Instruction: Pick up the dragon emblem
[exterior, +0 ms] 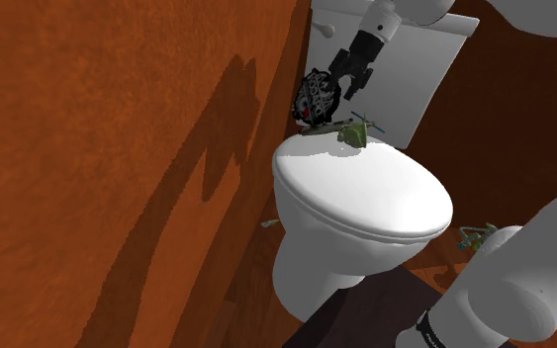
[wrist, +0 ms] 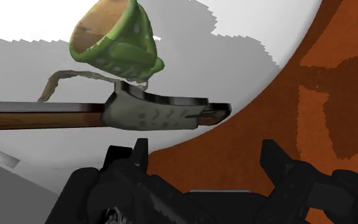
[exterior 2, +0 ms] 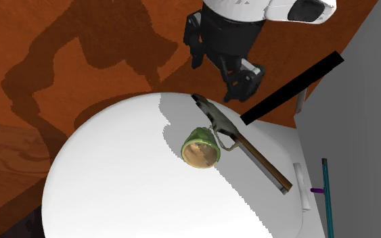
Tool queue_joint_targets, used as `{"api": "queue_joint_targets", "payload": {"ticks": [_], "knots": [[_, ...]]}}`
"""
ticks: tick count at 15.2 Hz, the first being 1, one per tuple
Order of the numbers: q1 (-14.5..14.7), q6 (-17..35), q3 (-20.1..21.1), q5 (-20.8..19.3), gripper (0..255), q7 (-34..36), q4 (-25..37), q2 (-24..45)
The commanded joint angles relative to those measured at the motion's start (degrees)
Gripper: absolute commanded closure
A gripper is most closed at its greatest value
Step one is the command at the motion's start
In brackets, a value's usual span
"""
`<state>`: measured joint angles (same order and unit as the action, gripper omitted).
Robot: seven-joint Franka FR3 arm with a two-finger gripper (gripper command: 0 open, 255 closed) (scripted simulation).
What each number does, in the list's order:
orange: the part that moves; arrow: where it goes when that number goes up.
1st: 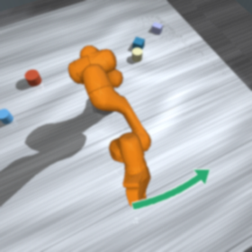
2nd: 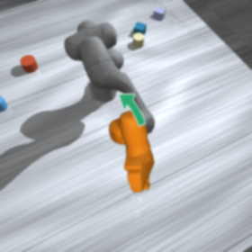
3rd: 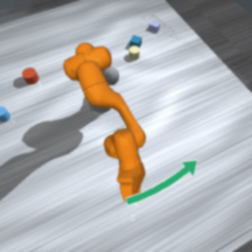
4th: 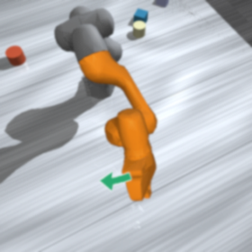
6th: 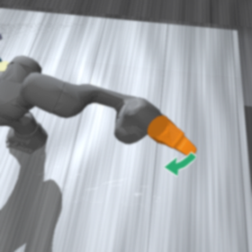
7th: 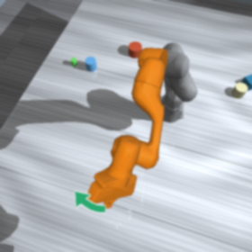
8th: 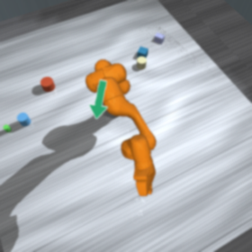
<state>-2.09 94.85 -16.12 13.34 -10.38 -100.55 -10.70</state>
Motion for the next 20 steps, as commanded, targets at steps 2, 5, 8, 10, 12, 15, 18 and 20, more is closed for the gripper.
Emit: {"api": "queue_joint_targets", "payload": {"ticks": [2, 5, 8, 10, 12, 15, 18, 20], "knots": [[-1.2, -2.5, -2.9, 3.7, 0, -3.1, 7.8, 6.7], [-3.3, -6.2, -5.4, 8.4, 0, -5.8, 17.4, 14.6], [-7.0, -11.2, -7.1, 13.9, 0, -7.6, 29.1, 23.6], [-10.7, -15.4, -7.4, 18.1, 0, -8.0, 38.9, 30.6], [-12.6, -16.6, -7.1, 19.8, 0, -8.1, 42.6, 33.6], [-11.1, -13.6, -7.7, 19.1, 0, -9.3, 37.7, 32.0], [-9.8, -10.8, -8.2, 18.6, 0, -10.4, 33.5, 30.7], [-9.5, -10.3, -8.4, 18.5, 0, -10.6, 32.7, 30.5]]}}
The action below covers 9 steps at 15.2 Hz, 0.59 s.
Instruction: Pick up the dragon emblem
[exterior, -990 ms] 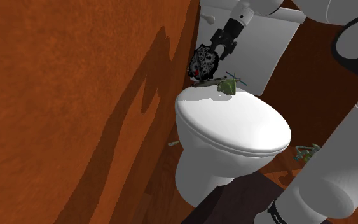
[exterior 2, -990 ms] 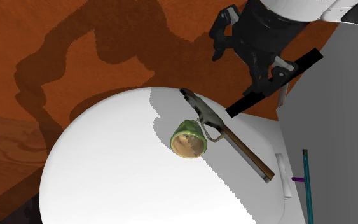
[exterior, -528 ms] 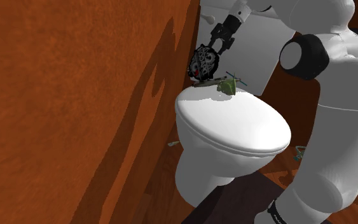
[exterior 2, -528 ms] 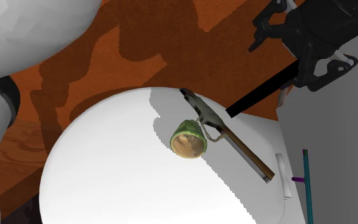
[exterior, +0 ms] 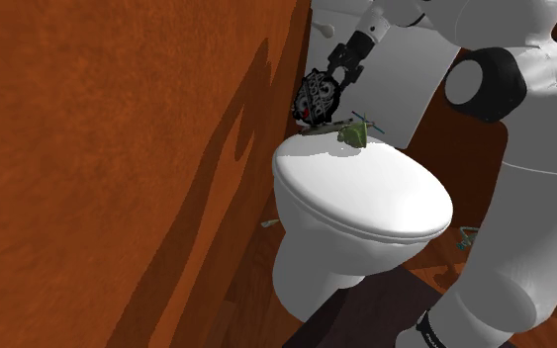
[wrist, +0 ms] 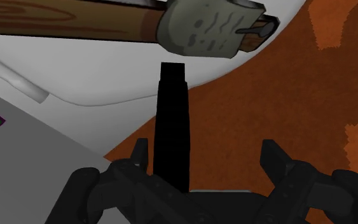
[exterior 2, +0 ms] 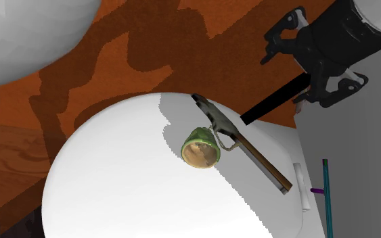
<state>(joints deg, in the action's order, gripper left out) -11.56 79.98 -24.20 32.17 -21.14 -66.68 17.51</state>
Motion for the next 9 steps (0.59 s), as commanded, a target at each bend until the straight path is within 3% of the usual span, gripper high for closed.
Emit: {"api": "queue_joint_targets", "payload": {"ticks": [1, 2, 5, 9], "knots": [[0.0, 4.6, -0.4, -0.3, 0, 0.2, -1.2, 2.3], [0.9, 5.1, -0.2, -0.6, 255, 1.0, -2.0, 1.6], [1.0, 4.6, -0.1, -0.7, 255, 1.5, -1.6, 1.3], [2.6, 7.8, -0.1, -2.1, 255, 0.9, -7.6, -1.8]]}}
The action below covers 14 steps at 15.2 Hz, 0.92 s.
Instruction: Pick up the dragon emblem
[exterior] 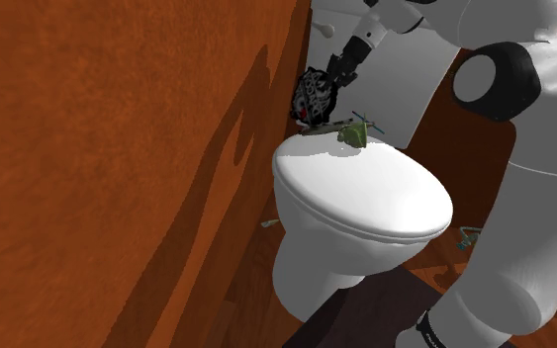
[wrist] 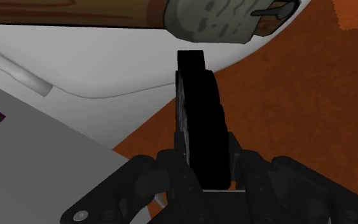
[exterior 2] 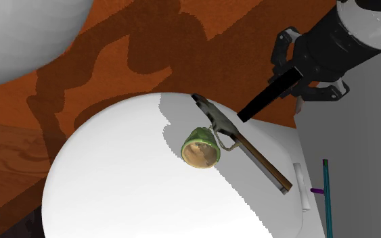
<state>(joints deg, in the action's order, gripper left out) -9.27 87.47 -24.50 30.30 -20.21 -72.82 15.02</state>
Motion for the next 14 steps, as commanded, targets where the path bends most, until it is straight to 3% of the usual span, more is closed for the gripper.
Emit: {"api": "queue_joint_targets", "payload": {"ticks": [1, 2, 9, 14], "knots": [[0.2, 0.3, 0.2, -0.1, 255, -0.1, -1.0, 1.2], [-2.2, -3.0, -0.3, 1.7, 255, -0.8, 5.0, 4.8], [-3.7, -10.1, -1.8, 4.4, 255, 1.4, 15.8, 8.6], [-6.1, -16.8, -3.5, 8.5, 255, 3.8, 27.4, 13.5]]}}
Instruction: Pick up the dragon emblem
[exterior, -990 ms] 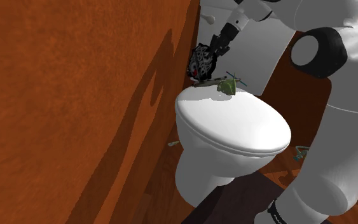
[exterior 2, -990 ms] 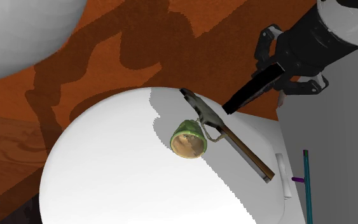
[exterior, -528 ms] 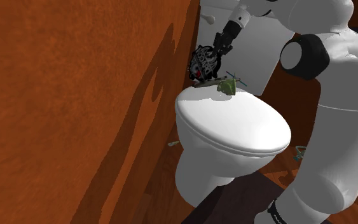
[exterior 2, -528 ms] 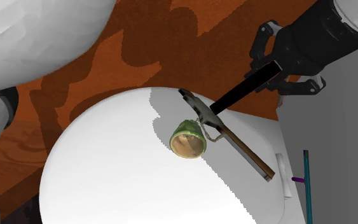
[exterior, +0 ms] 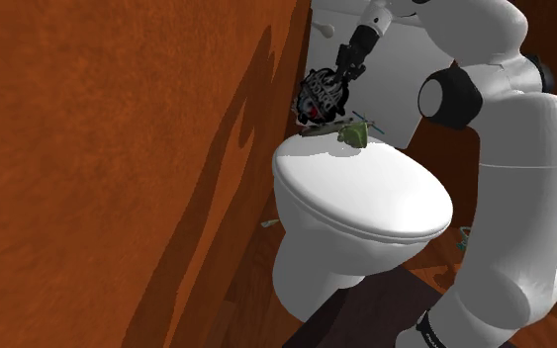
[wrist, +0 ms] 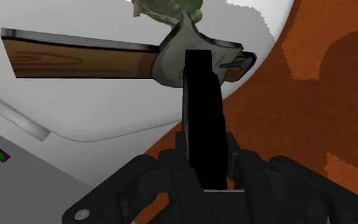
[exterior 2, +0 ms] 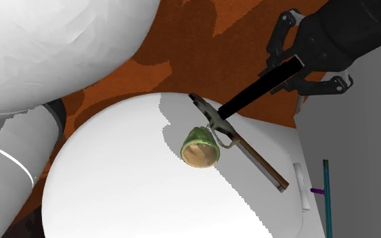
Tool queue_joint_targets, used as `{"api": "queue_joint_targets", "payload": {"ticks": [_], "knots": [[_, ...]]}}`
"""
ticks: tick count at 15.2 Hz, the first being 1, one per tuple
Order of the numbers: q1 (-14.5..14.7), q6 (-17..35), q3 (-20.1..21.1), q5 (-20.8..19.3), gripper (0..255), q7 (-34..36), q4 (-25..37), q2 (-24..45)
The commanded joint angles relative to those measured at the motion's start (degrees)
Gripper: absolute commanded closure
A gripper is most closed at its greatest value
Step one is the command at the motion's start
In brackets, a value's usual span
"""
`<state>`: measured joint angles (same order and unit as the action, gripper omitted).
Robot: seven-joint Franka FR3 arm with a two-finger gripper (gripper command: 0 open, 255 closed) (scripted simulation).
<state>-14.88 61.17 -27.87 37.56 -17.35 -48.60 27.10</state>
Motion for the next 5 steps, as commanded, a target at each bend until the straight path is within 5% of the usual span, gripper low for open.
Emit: {"api": "queue_joint_targets", "payload": {"ticks": [1, 3, 5], "knots": [[-1.5, 7.8, -0.4, 2.4, 255, 1.7, 6.4, 2.9], [-5.5, 3.1, 0.6, 5.7, 255, 4.5, 17.0, 7.8], [-6.2, 2.5, 0.9, 6.2, 255, 5.0, 18.8, 8.7]]}}
